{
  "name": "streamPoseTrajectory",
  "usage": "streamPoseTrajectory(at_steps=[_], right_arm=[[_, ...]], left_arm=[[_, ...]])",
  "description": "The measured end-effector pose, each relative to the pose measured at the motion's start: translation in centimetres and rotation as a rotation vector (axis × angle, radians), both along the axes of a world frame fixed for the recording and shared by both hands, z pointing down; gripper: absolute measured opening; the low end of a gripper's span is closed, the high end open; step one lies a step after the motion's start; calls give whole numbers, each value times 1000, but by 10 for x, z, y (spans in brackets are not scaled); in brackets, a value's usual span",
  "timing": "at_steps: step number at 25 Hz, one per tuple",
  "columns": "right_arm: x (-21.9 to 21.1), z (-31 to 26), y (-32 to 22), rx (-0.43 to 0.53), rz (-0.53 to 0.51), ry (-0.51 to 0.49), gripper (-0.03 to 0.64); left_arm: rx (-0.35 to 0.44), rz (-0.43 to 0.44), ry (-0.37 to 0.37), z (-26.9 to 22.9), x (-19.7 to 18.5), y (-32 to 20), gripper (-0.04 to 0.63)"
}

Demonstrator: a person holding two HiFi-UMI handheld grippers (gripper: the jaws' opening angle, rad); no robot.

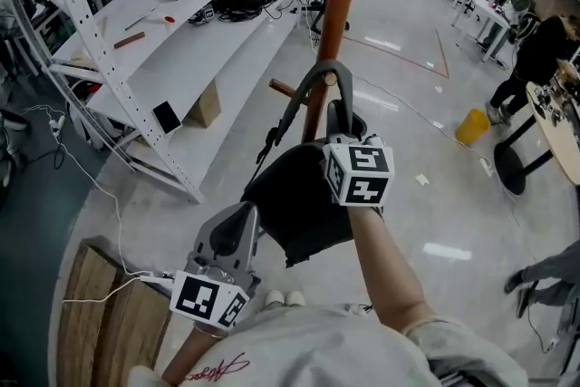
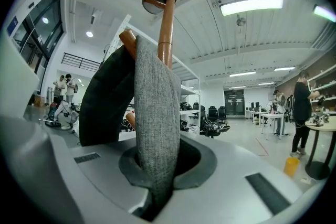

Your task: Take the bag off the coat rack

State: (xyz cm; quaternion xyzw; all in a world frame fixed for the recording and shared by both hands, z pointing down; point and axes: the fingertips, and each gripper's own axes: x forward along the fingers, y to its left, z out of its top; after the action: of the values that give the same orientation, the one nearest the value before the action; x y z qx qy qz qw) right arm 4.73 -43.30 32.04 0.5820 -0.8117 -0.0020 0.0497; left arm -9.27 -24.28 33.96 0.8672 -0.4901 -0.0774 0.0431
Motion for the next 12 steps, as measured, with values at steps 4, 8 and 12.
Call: streamPoseTrajectory(at_steps=[4,8,12], right_arm=[[1,-7,4,-11,-21,-63,25],[-3,-24,12,-1,-57,-107,25],[-8,-44,19,32,-78,-105,24]], left_arm=[[0,-4,-2,0,0,2,20],[2,-11,0,-2,-1,6,20],[9,-13,4,-5,-2,7,20]])
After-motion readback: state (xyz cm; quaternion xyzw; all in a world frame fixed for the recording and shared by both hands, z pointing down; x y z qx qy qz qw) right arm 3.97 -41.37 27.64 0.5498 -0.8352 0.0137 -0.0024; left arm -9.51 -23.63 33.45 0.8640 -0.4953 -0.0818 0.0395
